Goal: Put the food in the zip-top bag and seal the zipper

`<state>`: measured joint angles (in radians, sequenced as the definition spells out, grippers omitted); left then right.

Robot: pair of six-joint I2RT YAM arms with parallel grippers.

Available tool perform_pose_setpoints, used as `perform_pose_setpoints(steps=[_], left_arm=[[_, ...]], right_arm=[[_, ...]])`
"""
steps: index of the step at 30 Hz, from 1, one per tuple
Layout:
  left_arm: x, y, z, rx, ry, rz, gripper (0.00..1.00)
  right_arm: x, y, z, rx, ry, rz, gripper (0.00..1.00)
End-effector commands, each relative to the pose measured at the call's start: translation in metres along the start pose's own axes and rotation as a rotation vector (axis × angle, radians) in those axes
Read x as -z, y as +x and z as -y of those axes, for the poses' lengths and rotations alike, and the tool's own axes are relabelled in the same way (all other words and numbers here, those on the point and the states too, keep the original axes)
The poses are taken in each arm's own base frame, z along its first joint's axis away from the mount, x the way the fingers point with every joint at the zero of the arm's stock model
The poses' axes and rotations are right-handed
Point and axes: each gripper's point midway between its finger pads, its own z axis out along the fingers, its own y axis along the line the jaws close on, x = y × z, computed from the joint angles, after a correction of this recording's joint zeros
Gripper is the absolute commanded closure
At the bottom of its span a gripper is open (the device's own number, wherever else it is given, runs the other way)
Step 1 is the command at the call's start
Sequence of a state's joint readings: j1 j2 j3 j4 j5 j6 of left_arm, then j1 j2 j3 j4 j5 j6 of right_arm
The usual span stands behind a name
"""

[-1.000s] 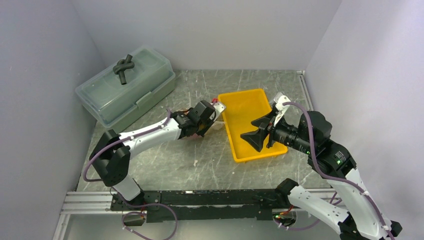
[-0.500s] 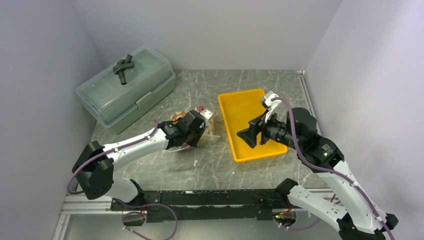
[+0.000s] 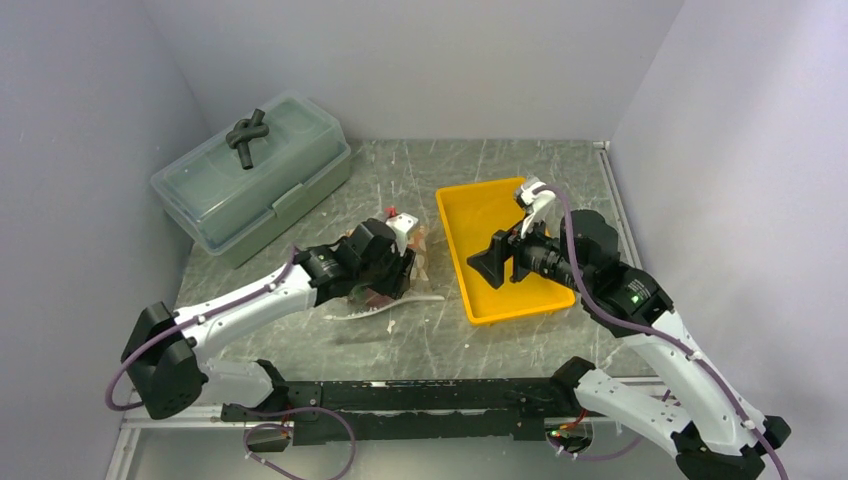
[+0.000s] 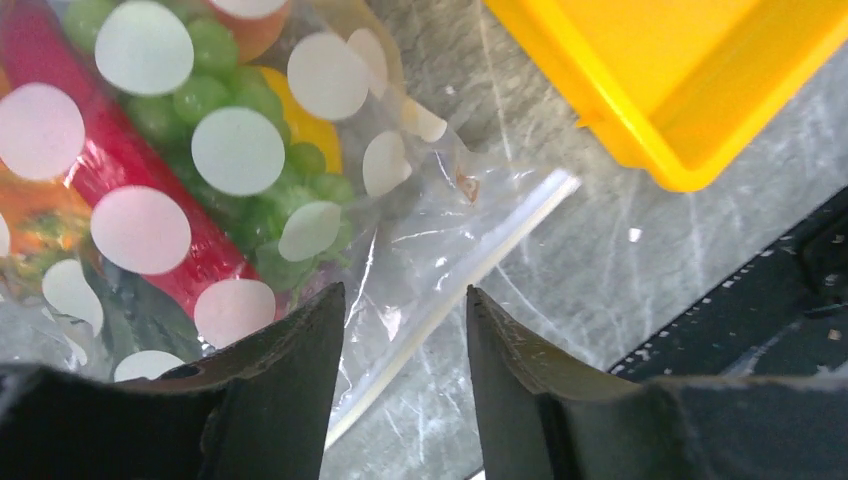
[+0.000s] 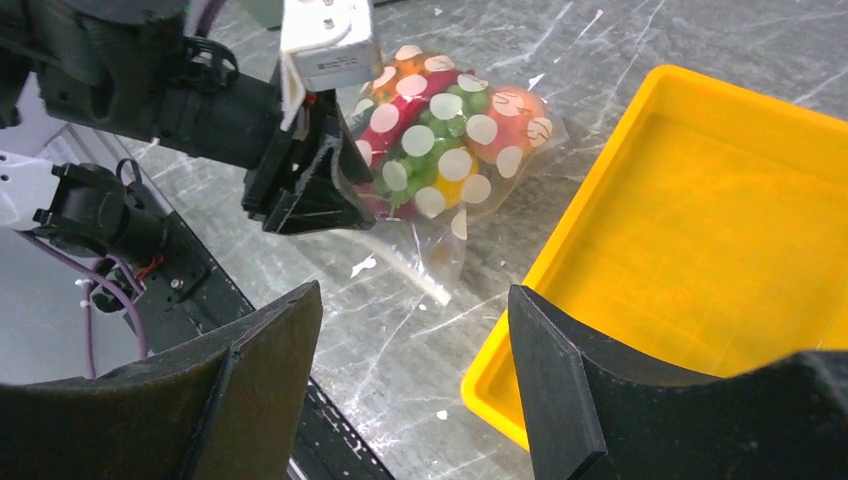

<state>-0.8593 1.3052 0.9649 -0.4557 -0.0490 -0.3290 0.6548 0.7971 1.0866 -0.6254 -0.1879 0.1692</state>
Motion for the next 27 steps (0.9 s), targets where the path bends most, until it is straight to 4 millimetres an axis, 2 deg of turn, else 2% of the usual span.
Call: perform_pose_setpoints(steps=[1,5,10,16,23,27], left_arm=[[0.031,-0.034,0.025,0.040,0.100,0.090,0.40],[0.051,-0.047,0.025,0.022,0.095,0.107,0.02],[0.068,-0.058,0.016,0.003,0.038,0.139,0.00],[0.084,-0.064,-0.009,0.018,-0.109,0.132,0.00],[0.101,-0.061,-0.033,-0.011,-0.231,0.118,0.00],[0.109,-0.060,-0.051,0.033,-0.252,0.124,0.00]], right_arm=[[-0.009,-0.010,0.006,-0.029,0.032,0.043,0.28],[-0.015,-0.006,0.014,-0.049,0.071,0.040,0.28],[-0.021,0.000,0.023,-0.063,0.114,0.022,0.27],[-0.029,0.016,0.039,-0.081,0.186,0.014,0.27],[-0.027,0.034,0.069,-0.100,0.340,0.028,0.26],[-0.020,0.046,0.094,-0.106,0.485,0.030,0.22]])
